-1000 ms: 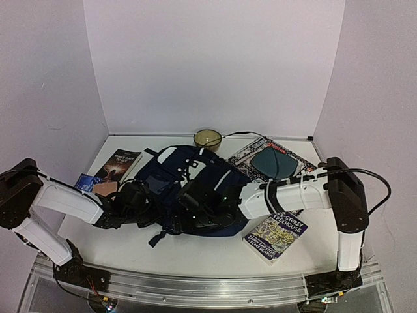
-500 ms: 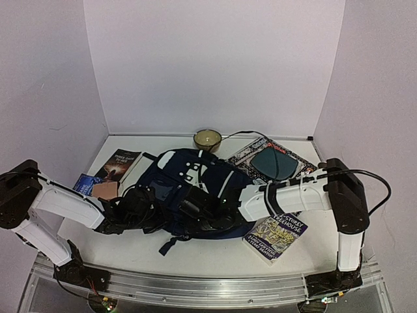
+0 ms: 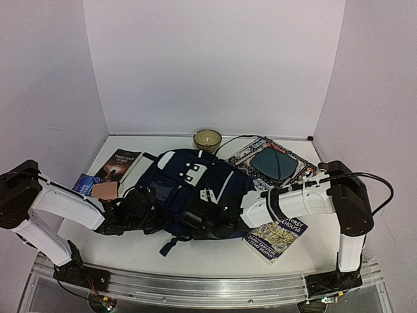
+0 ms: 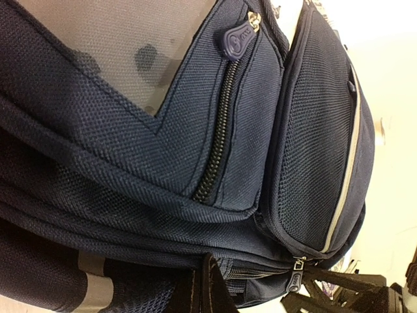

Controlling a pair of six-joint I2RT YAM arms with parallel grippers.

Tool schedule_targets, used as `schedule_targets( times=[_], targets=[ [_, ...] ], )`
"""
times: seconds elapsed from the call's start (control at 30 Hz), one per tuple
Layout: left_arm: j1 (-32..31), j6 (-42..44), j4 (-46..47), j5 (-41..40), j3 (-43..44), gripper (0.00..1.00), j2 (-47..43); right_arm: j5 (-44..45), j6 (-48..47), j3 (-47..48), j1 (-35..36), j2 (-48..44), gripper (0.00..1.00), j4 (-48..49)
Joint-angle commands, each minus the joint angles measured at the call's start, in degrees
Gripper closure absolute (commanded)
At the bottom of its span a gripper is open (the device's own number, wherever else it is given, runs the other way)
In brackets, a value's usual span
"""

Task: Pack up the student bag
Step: Hold the student bag at the center of the board, then pick up the student bag from the upper front pocket, then zip the upper front pocket of the student bag.

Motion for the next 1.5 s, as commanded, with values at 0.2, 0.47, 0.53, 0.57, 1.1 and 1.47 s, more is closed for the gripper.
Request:
schedule_targets(
  times=[0.2, 0.47, 0.53, 0.57, 1.1, 1.47],
  targets=[
    [-0.86, -0.40, 3.24, 0.37, -0.49, 1.00, -1.46, 2.95, 0.53, -0.42, 0.06, 0.97, 0.90, -3.96],
    [-0.86, 0.47, 3.13, -1.14, -1.23, 1.00, -1.37, 0.27, -2.73, -0.45, 0.06, -0.38, 1.00, -4.00],
    [-0.65, 0.75, 3.07, -2.28, -2.02, 1.00, -1.52, -0.64, -4.02, -0.98, 0.04, -1.88, 1.00, -4.16],
    [-0.34, 0.85, 3.07, -2.78, -2.68, 1.00, -1.71, -1.01, -4.89, -1.32, -0.02, -2.80, 1.00, -4.45],
    [12.66, 18.79, -18.43, -7.06, -1.25, 1.00, -8.07, -1.70, -17.07, -6.20, -3.39, -12.54, 1.00, -12.76],
    [23.11, 31.73, -24.65, 2.17, 6.70, 0.81, -6.49, -11.82, -24.18, 4.69, -3.45, -3.93, 1.00, -5.49]
  ],
)
